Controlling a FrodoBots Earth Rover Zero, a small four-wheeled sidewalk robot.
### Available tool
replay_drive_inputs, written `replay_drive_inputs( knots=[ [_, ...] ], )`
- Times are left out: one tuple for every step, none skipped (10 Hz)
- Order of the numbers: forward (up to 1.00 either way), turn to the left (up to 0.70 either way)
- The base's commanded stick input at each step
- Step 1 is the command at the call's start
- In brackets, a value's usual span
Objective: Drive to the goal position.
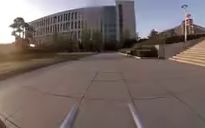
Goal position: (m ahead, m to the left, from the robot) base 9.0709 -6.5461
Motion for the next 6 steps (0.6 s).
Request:
replay_drive_inputs(
  knots=[
    [0.7, 0.0],
    [0.7, 0.0],
    [0.7, 0.0],
    [0.7, 0.0],
    [0.7, 0.0],
    [0.7, 0.0]
  ],
)
